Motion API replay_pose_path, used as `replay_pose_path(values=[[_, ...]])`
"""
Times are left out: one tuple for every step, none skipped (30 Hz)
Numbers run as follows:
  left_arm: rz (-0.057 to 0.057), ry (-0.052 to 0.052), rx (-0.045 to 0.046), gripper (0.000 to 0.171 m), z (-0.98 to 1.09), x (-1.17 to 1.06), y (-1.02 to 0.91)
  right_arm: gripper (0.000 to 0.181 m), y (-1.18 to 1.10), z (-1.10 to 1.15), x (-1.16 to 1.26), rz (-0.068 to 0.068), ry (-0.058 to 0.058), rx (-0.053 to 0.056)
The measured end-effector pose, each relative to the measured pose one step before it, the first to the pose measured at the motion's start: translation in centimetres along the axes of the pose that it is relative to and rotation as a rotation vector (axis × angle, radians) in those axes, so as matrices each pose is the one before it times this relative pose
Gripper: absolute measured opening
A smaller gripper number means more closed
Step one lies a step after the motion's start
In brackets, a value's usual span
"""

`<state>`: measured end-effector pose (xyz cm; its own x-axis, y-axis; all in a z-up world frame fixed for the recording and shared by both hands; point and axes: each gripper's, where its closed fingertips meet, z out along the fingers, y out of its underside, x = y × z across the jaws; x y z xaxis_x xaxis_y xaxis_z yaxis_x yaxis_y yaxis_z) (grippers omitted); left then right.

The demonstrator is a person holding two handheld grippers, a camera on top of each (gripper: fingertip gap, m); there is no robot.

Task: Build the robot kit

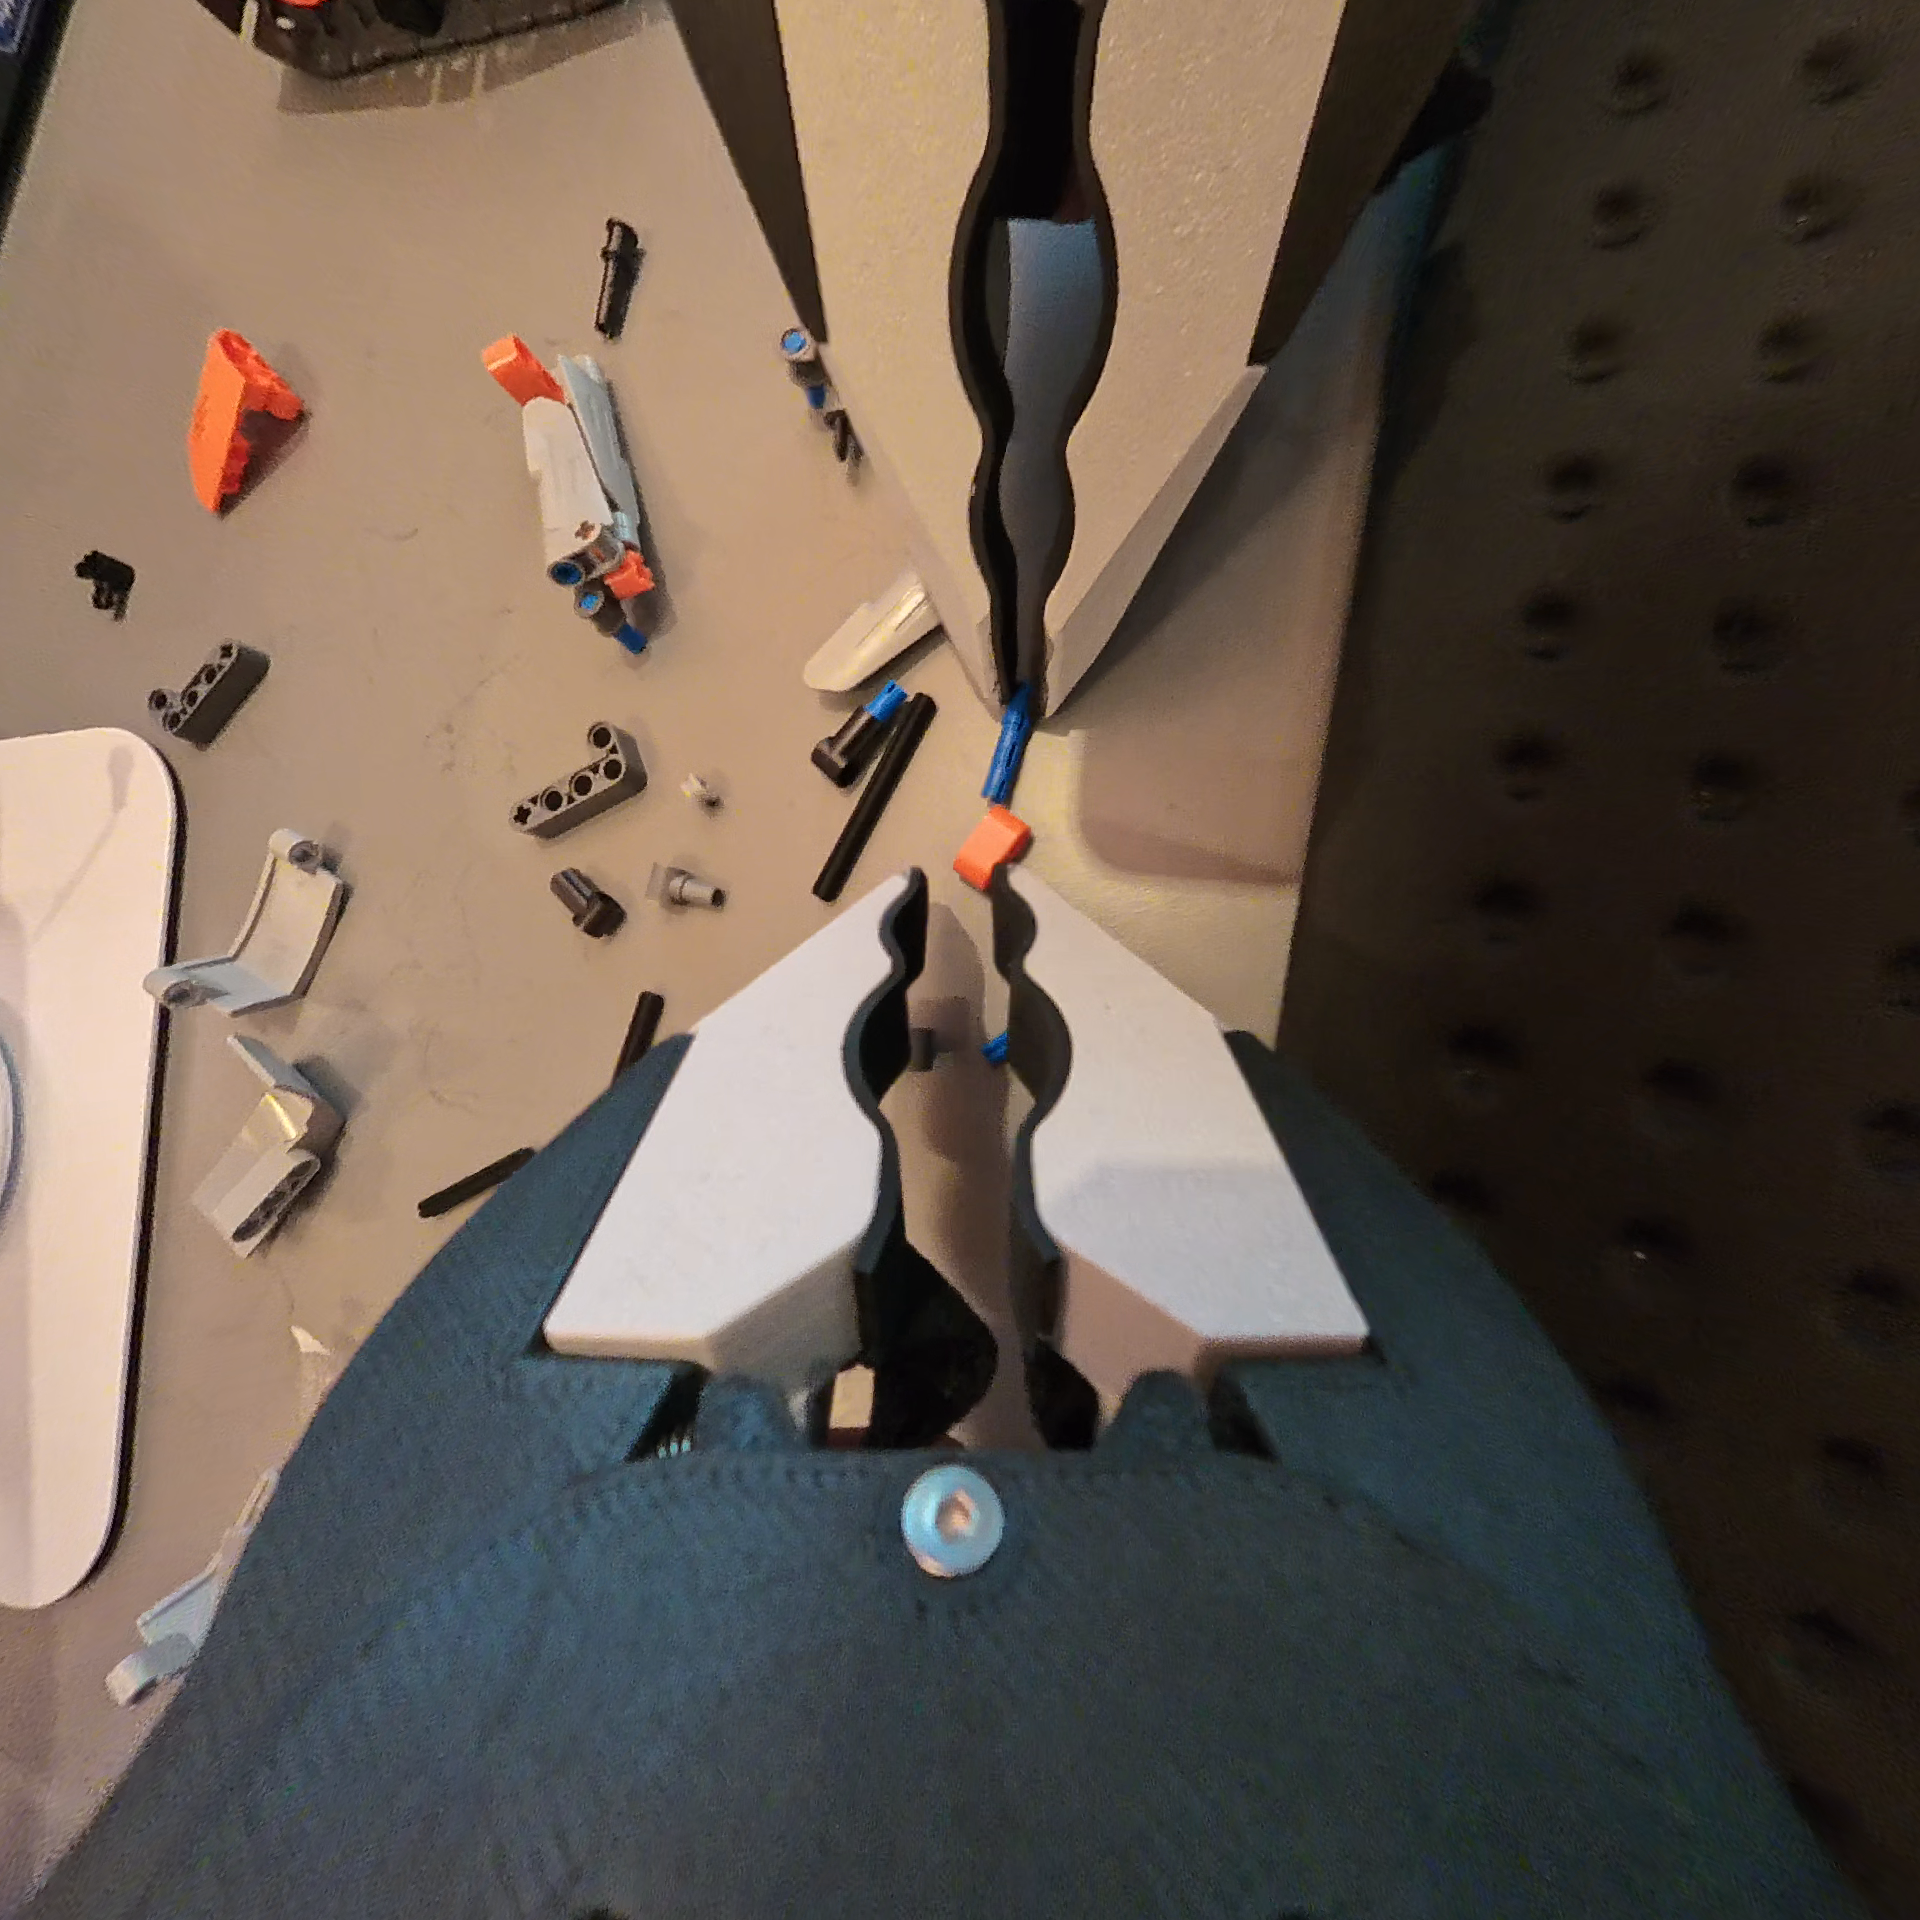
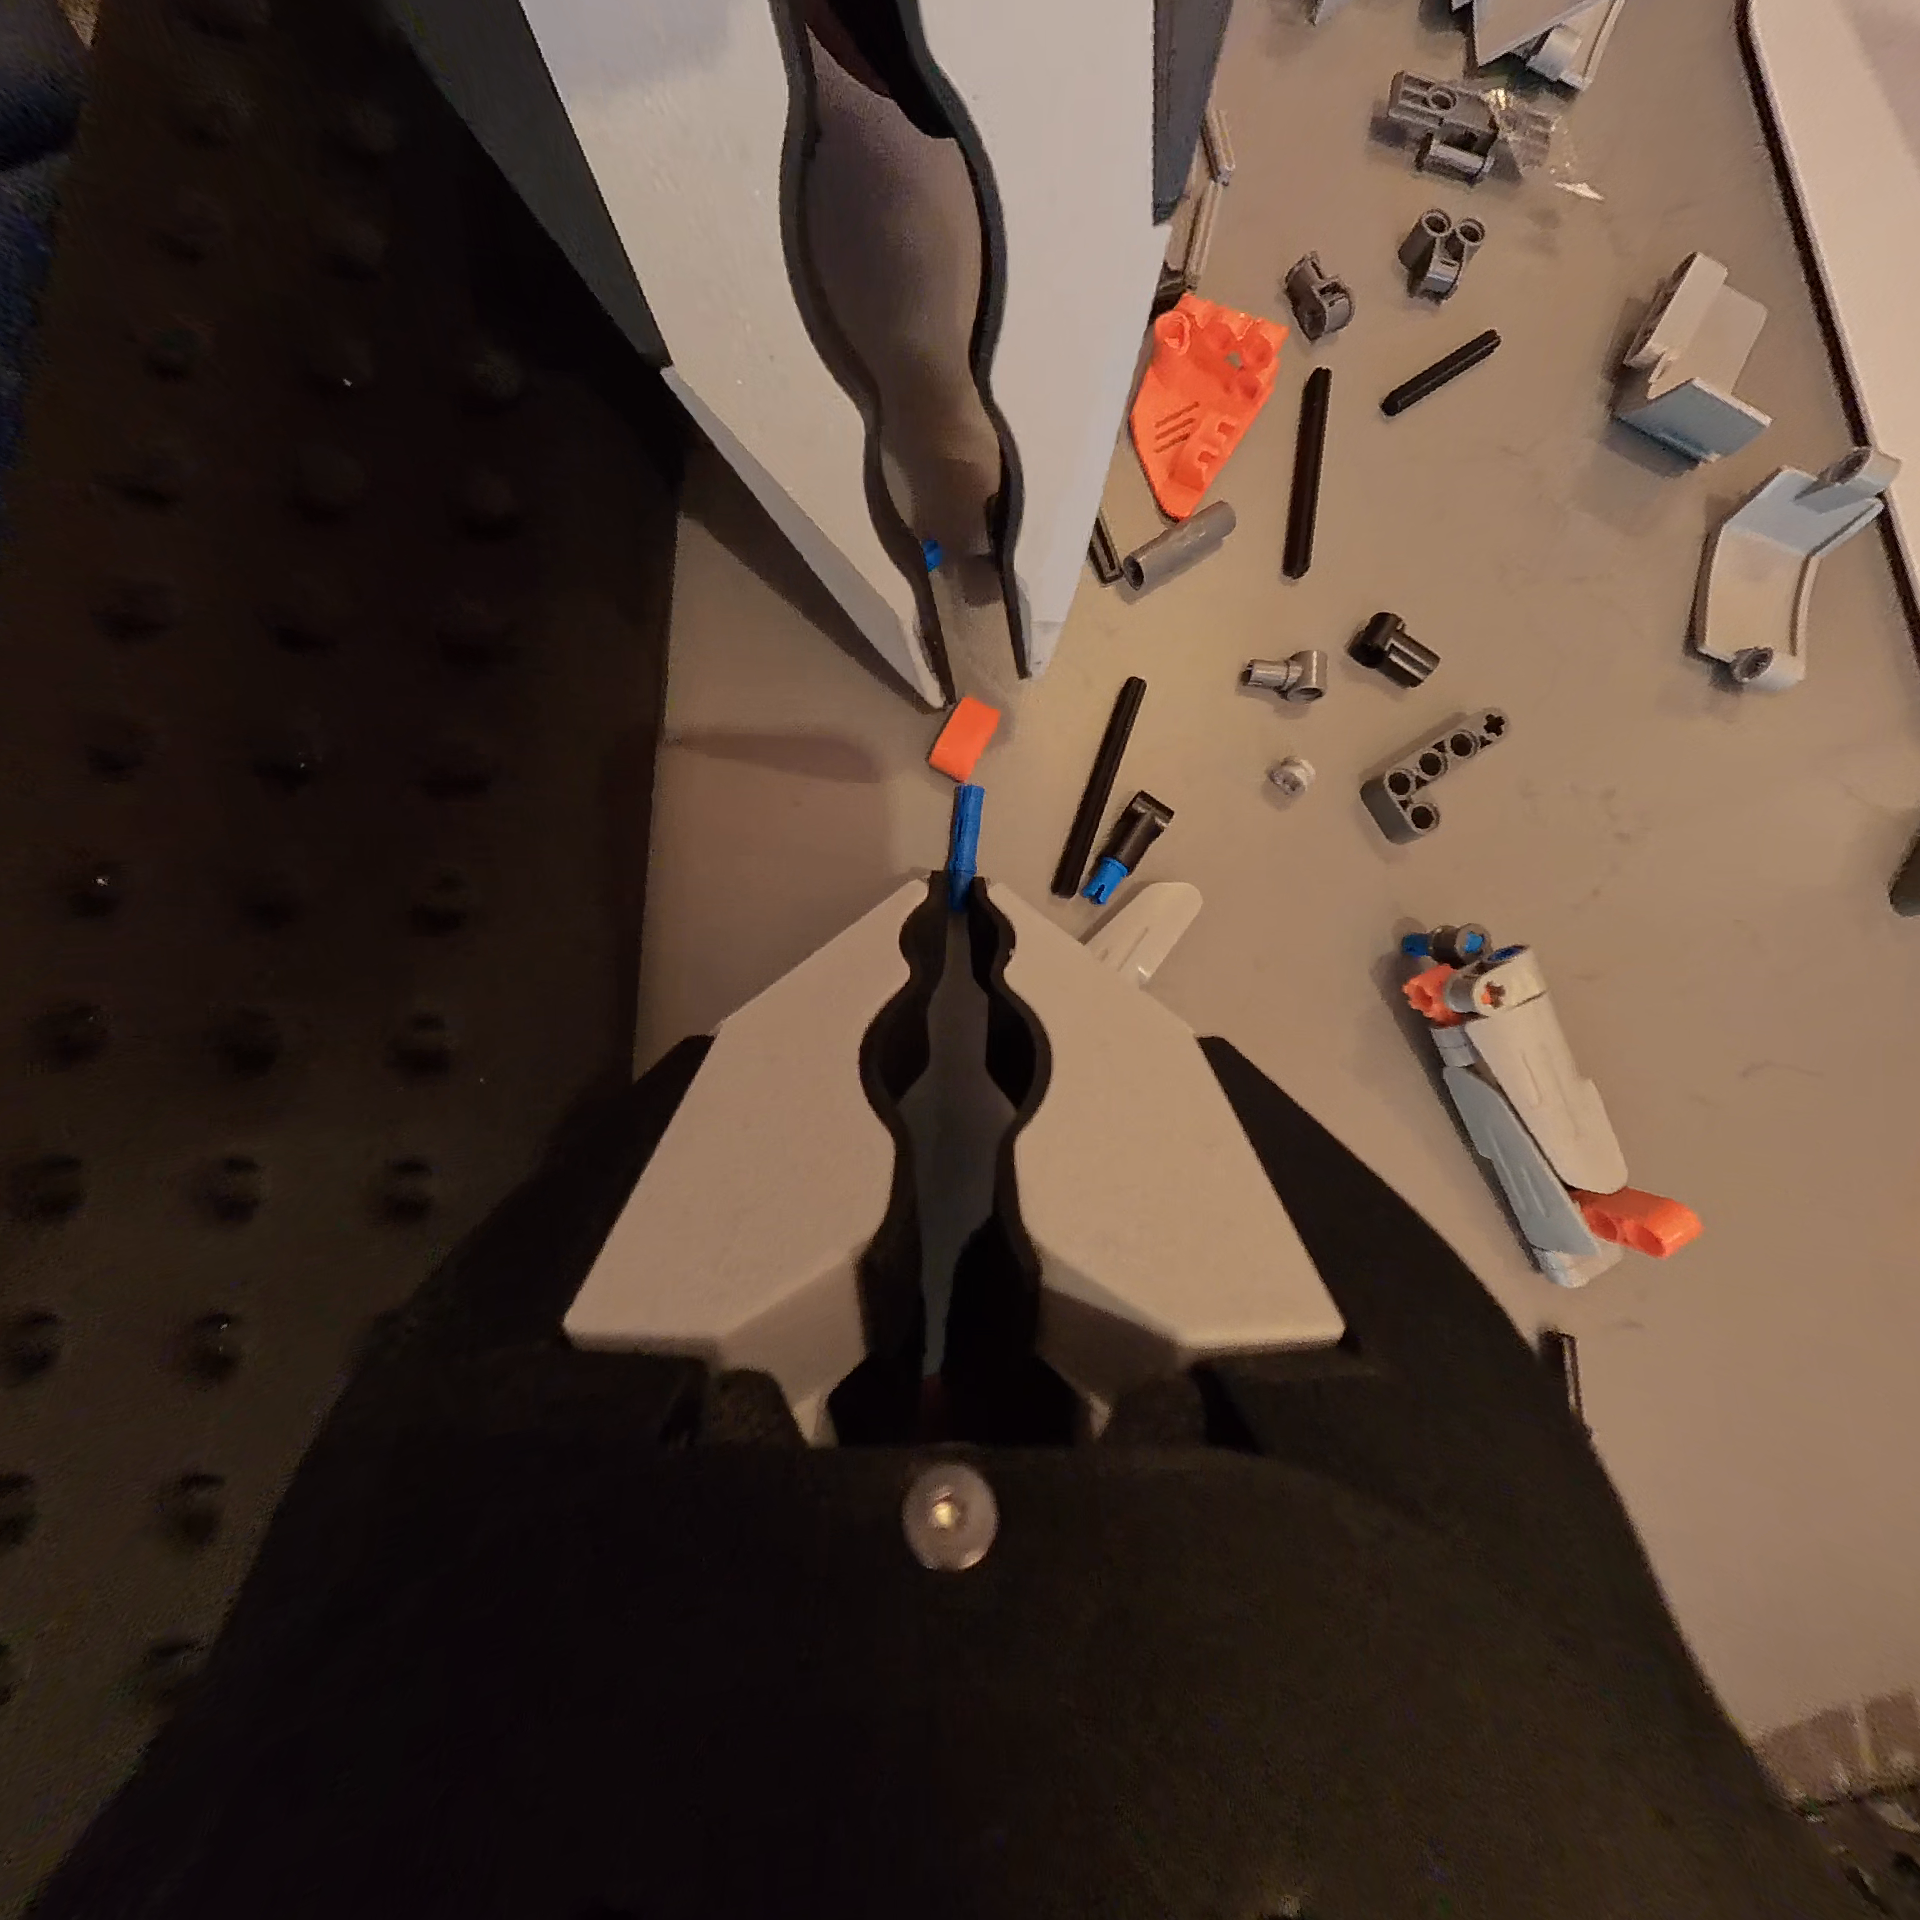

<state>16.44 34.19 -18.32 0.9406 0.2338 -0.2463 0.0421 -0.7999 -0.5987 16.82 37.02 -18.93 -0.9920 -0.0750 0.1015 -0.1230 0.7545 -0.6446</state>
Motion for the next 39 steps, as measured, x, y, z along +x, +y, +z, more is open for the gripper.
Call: replay_pose_path(values=[[0.0016,-0.0146,-0.00713,0.008,0.155,-0.207,0.133,0.002,-0.023,0.037,0.087,-0.0022,0.0042,-0.0005],[0.0047,-0.0003,-0.00420,0.007,0.187,-0.012,0.089,0.002,-0.049,0.052,0.073,0.0031,0.0021,-0.0003],[0.0091,0.0057,-0.00901,0.007,0.174,0.071,0.165,0.001,0.001,0.026,0.118,0.0038,0.0043,-0.0032],[0.0035,-0.0084,-0.00096,0.006,0.111,-0.173,0.008,0.001,0.008,0.000,0.076,-0.0033,0.0021,-0.0036],[0.0003,0.0043,0.00353,0.005,0.069,0.011,-0.070,0.001,-0.009,0.017,0.040,-0.0065,0.0038,-0.0011],[0.0021,0.0058,0.00463,0.004,0.062,0.068,-0.106,0.002,-0.031,0.037,0.059,-0.0001,0.0040,0.0005],[0.0095,-0.0045,0.00228,0.004,0.024,-0.062,-0.058,0.002,-0.045,0.038,-0.024,0.0023,-0.0002,-0.0001],[0.0149,-0.0061,0.00130,0.003,-0.004,-0.077,-0.022,0.002,0.001,-0.003,-0.042,-0.0058,0.0003,-0.0026],[0.0111,0.0027,-0.00223,0.004,-0.010,0.037,0.054,0.002,0.091,-0.074,0.053,-0.0073,0.0035,-0.0079],[0.0048,0.0001,0.00007,0.004,-0.010,-0.046,0.038,0.002,0.048,-0.123,0.167,-0.0023,0.0069,-0.0027],[0.0050,-0.0006,0.00477,0.005,-0.026,-0.054,-0.035,0.001,-0.052,-0.103,0.092,0.0097,-0.0020,0.0051],[0.0078,0.0049,0.00344,0.007,-0.038,0.066,-0.028,0.001,-0.011,-0.045,-0.057,0.0090,-0.0097,0.0025],[0.0143,0.0038,0.00278,0.009,-0.046,0.067,-0.046,0.001,0.105,0.007,-0.086,-0.0015,-0.0050,-0.0044],[0.0203,0.0066,0.00756,0.011,-0.082,0.167,-0.129,0.002,0.136,0.035,-0.071,-0.0043,-0.0002,-0.0071],[0.0075,0.0039,-0.00375,0.012,-0.054,0.055,0.043,0.001,0.041,0.027,-0.113,-0.0015,-0.0018,0.0006],[0.0062,0.0048,-0.00271,0.013,-0.092,0.011,0.072,0.002,-0.021,-0.024,-0.179,0.0032,-0.0073,0.0044],[0.0018,0.0064,0.01072,0.014,-0.149,0.024,-0.102,0.002,-0.001,-0.023,-0.187,-0.0001,-0.0053,0.0018],[-0.0139,0.0128,0.01324,0.016,-0.178,0.066,-0.208,0.002,0.012,-0.028,-0.086,-0.0024,0.0014,0.0002],[-0.0126,0.0175,0.01762,0.017,-0.174,0.200,-0.318,0.002,0.001,-0.013,-0.074,-0.0008,0.0001,0.0003],[-0.0105,0.0140,0.01544,0.017,-0.119,0.194,-0.321,0.002,-0.020,0.013,-0.086,0.0004,-0.0023,0.0020],[-0.0124,0.0098,0.00624,0.018,0.012,0.177,-0.196,0.002,-0.023,0.013,-0.012,0.0009,0.0003,0.0010],[-0.0070,0.0080,-0.00644,0.019,0.144,0.189,0.012,0.002,-0.021,0.013,-0.003,-0.0006,-0.0006,0.0010],[0.0027,-0.0033,-0.01533,0.020,0.242,0.071,0.190,0.001,-0.036,0.022,-0.039,-0.0013,-0.0028,0.0014],[0.0031,-0.0099,-0.01868,0.020,0.287,-0.024,0.258,0.002,-0.043,0.031,-0.015,-0.0006,-0.0009,0.0008],[0.0002,-0.0057,-0.00986,0.018,0.218,-0.019,0.144,0.002,-0.028,0.030,-0.014,-0.0022,-0.0001,0.0006],[-0.0102,0.0093,0.00880,0.017,0.044,0.133,-0.160,0.002,-0.024,0.015,0.005,-0.0038,0.0018,-0.0004],[-0.0089,0.0010,0.00085,0.015,0.073,-0.009,-0.016,0.002,-0.027,0.017,-0.017,-0.0037,0.0003,-0.0002],[0.0004,-0.0051,0.00142,0.014,0.046,-0.064,-0.004,0.001,-0.033,0.015,-0.066,-0.0024,-0.0032,0.0014],[-0.0019,-0.0032,0.00041,0.014,0.033,-0.043,-0.023,0.001,-0.032,0.029,-0.026,-0.0020,-0.0008,0.0014],[-0.0010,-0.0076,0.00125,0.014,0.043,-0.089,-0.015,0.001,-0.015,0.015,-0.005,-0.0009,-0.0003,-0.0006],[0.0001,-0.0021,0.00166,0.014,0.016,-0.019,-0.017,0.001,-0.009,-0.001,-0.018,-0.0013,-0.0021,-0.0009],[0.0022,0.0002,0.00030,0.014,-0.002,0.007,0.010,0.001,-0.016,0.007,-0.028,-0.0040,-0.0012,0.0002],[0.0026,-0.0005,0.00017,0.014,-0.013,0.002,0.005,0.001,-0.016,0.017,-0.010,-0.0028,-0.0006,0.0014],[0.0048,-0.0007,0.00119,0.014,-0.002,0.007,0.010,0.001,-0.015,0.005,-0.044,-0.0058,-0.0022,0.0026],[0.0006,0.0014,0.00364,0.013,-0.015,0.026,-0.004,0.001,-0.015,-0.013,-0.077,-0.0120,-0.0041,0.0021],[-0.0020,0.0013,0.00575,0.013,-0.001,0.001,-0.016,0.001,-0.024,0.015,-0.046,-0.0121,-0.0016,0.0003],[0.0013,0.0018,0.00630,0.013,0.003,0.017,-0.005,0.001,-0.065,0.022,-0.142,-0.0124,-0.0073,0.0024],[0.0045,0.0020,0.00550,0.013,-0.010,-0.005,0.000,0.000,-0.025,0.016,-0.094,-0.0127,-0.0061,0.0003],[0.0111,0.0040,0.00541,0.013,0.010,0.025,-0.012,0.000,-0.010,-0.002,-0.011,-0.0121,-0.0025,-0.0029]])
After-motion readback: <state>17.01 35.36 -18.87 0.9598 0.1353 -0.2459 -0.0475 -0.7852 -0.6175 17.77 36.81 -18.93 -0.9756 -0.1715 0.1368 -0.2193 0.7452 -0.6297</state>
